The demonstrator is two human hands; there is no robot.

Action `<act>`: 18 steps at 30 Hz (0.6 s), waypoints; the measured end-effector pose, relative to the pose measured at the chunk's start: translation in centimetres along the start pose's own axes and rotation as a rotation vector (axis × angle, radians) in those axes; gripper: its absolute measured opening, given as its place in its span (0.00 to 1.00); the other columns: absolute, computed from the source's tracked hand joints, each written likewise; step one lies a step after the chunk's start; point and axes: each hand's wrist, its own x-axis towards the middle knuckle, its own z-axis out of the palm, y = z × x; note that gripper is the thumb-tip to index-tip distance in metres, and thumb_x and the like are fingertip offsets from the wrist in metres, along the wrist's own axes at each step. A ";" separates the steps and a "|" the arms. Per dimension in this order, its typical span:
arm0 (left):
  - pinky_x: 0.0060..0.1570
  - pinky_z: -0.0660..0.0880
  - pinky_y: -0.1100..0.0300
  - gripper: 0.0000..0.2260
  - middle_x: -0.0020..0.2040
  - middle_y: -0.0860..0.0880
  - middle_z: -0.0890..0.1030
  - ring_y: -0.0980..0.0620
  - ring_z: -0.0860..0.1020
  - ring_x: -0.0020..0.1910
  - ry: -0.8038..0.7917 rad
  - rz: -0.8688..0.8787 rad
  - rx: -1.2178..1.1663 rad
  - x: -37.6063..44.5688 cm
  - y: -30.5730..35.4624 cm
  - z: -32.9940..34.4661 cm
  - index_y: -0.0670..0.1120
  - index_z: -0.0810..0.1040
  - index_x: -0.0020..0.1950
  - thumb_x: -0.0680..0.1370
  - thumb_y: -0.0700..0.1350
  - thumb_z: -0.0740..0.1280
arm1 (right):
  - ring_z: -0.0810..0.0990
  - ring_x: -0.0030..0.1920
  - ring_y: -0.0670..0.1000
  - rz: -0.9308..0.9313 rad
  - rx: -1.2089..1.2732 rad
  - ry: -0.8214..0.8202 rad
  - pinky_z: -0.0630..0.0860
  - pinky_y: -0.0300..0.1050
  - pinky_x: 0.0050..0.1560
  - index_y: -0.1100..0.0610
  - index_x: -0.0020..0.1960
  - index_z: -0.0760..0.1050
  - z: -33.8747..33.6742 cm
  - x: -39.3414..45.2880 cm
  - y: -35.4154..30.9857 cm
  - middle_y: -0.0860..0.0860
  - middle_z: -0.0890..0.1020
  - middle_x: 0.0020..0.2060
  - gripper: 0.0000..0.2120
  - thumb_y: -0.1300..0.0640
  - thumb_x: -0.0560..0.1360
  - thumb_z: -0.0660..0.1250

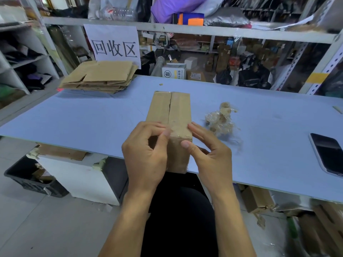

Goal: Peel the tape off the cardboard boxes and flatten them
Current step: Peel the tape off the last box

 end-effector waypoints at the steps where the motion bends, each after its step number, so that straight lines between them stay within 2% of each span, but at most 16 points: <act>1: 0.46 0.74 0.63 0.10 0.42 0.58 0.81 0.58 0.81 0.47 0.015 -0.055 -0.040 0.1 0.0 -0.2 0.50 0.80 0.37 0.77 0.38 0.72 | 0.78 0.64 0.39 0.001 0.000 0.004 0.77 0.30 0.52 0.48 0.60 0.83 0.0 0.0 0.0 0.43 0.83 0.61 0.19 0.61 0.72 0.77; 5: 0.46 0.76 0.63 0.10 0.43 0.54 0.82 0.58 0.82 0.48 0.016 -0.162 -0.106 0.5 0.0 -0.7 0.48 0.79 0.37 0.77 0.37 0.72 | 0.78 0.64 0.40 -0.001 -0.009 0.008 0.78 0.32 0.53 0.50 0.61 0.83 0.2 -0.1 0.1 0.43 0.83 0.61 0.18 0.61 0.72 0.77; 9: 0.46 0.72 0.73 0.08 0.42 0.49 0.82 0.63 0.80 0.45 0.022 -0.209 -0.147 0.6 0.0 -1.2 0.41 0.80 0.38 0.77 0.35 0.71 | 0.78 0.64 0.39 -0.012 -0.002 -0.003 0.77 0.32 0.54 0.50 0.61 0.83 0.5 -0.2 0.2 0.43 0.83 0.61 0.18 0.61 0.73 0.77; 14: 0.45 0.72 0.74 0.08 0.40 0.49 0.83 0.61 0.80 0.42 -0.053 -0.262 -0.172 1.1 0.2 -1.7 0.40 0.81 0.36 0.76 0.36 0.73 | 0.78 0.64 0.39 -0.012 -0.018 -0.002 0.76 0.29 0.52 0.49 0.61 0.82 0.3 -0.2 0.1 0.43 0.83 0.61 0.17 0.60 0.74 0.76; 18: 0.46 0.72 0.72 0.08 0.39 0.52 0.84 0.58 0.82 0.44 -0.094 -0.278 -0.170 1.4 0.2 -2.1 0.42 0.80 0.36 0.75 0.38 0.74 | 0.76 0.65 0.40 -0.121 -0.113 0.002 0.79 0.40 0.59 0.49 0.58 0.84 0.9 -0.3 0.1 0.43 0.81 0.62 0.13 0.62 0.76 0.74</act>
